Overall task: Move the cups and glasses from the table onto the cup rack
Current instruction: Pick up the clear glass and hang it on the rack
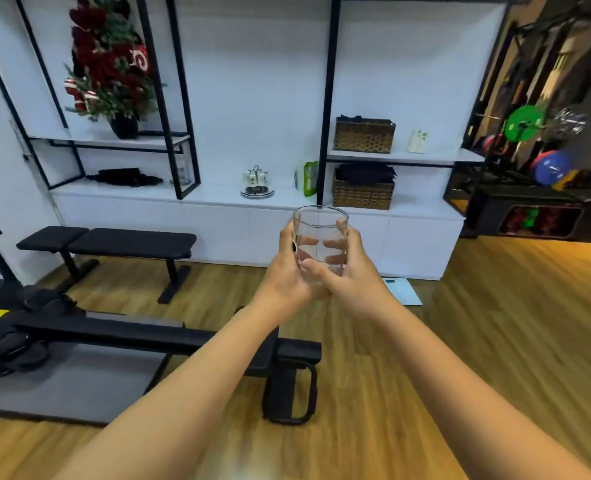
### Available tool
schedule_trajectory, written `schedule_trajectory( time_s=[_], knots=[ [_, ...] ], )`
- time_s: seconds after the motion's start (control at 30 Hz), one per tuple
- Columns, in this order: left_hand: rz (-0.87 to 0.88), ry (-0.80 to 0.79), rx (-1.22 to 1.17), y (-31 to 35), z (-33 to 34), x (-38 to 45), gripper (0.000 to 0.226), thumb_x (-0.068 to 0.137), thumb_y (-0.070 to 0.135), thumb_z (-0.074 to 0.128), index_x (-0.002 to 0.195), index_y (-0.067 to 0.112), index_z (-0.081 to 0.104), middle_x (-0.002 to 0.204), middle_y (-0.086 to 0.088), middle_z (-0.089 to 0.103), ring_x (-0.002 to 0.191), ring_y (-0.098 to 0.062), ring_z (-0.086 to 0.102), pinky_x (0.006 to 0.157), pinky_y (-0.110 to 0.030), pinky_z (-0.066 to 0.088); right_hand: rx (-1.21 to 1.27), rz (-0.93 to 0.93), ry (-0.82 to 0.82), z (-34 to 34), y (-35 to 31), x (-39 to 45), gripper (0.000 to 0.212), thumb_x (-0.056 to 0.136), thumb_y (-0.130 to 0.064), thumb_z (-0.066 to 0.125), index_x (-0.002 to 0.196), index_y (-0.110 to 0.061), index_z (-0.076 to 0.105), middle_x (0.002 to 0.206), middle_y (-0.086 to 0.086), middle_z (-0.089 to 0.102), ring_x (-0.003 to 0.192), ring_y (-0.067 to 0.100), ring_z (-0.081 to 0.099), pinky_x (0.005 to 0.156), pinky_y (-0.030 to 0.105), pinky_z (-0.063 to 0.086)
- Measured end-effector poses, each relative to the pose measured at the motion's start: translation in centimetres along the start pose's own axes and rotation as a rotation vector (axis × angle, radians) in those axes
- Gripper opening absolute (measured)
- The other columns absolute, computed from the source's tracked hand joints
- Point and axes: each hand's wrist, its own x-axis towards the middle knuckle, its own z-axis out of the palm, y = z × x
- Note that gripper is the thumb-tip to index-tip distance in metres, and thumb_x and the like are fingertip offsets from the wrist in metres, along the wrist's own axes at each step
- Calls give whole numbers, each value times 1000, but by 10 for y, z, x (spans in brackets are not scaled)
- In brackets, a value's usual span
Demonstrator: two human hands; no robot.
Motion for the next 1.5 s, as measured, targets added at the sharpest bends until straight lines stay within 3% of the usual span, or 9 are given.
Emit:
schedule_trajectory(
  time_s=[0.1, 0.23, 0.37, 0.7, 0.9, 1.07, 1.2, 1.33, 1.5],
  knots=[
    [2, -33, -87, -14, 23, 51, 119, 69, 14, 92, 156, 35, 13, 114, 28, 50, 99, 18, 57, 91, -21, 51, -18, 0, 2, -21, 29, 50, 92, 86, -45, 73, 156, -32, 15, 138, -5, 46, 114, 8, 56, 89, 26, 51],
    [6, -16, -134, -36, 45, 132, 123, 63, 48, 88, 149, 56, 1, 128, 14, 45, 111, -11, 64, 93, -38, 59, -13, -1, 3, -39, 60, 132, 92, 87, -48, 71, 157, -33, 14, 137, -7, 46, 116, 11, 54, 90, 26, 50],
    [-21, -23, -218, -59, 70, 218, 108, 78, 19, 87, 142, 57, 8, 137, -2, 41, 98, 2, 66, 77, -15, 56, -43, 2, 22, -61, 90, 212, 87, 89, -52, 66, 156, -35, 12, 136, -8, 46, 115, 12, 55, 94, 33, 53],
    [27, -59, -87, -115, 143, 377, 129, 65, 43, 90, 153, 55, -4, 130, 23, 44, 118, -9, 61, 101, -38, 55, -55, 19, 37, -127, 177, 370, 84, 89, -52, 66, 155, -30, 19, 134, -6, 50, 107, 10, 59, 93, 38, 54],
    [24, 57, -92, -157, 191, 484, 111, 72, 21, 89, 142, 62, 13, 124, 32, 48, 113, 5, 59, 92, -11, 49, -21, -17, -11, -162, 238, 481, 82, 88, -49, 69, 154, -30, 23, 132, -6, 52, 104, 7, 61, 92, 36, 54],
    [-51, 51, -123, -176, 227, 575, 125, 68, 25, 91, 149, 61, 3, 133, 30, 42, 123, -10, 60, 100, -31, 53, -9, -6, -147, -206, 280, 572, 89, 89, -41, 70, 156, -37, 12, 137, -9, 47, 117, 9, 52, 95, 31, 51],
    [-105, 129, -170, -191, 249, 630, 127, 64, 41, 87, 155, 51, -1, 140, 32, 36, 131, 2, 52, 104, -29, 51, 8, -29, -213, -227, 304, 643, 88, 89, -42, 71, 156, -38, 15, 135, -10, 49, 117, 8, 53, 94, 27, 50],
    [-148, 269, -136, -222, 254, 675, 100, 65, 38, 90, 135, 51, 19, 149, 23, 36, 131, -5, 55, 106, -42, 51, 100, -1, -235, -219, 329, 697, 81, 89, -41, 71, 153, -38, 21, 134, -12, 52, 114, 7, 55, 87, 20, 47],
    [-125, 352, -15, -269, 237, 734, 85, 72, 31, 89, 125, 48, 24, 147, 21, 41, 122, -8, 59, 95, -31, 52, 158, 25, -232, -191, 353, 772, 80, 89, -40, 70, 154, -33, 24, 134, -11, 52, 98, -9, 54, 70, 9, 46]
  ],
)
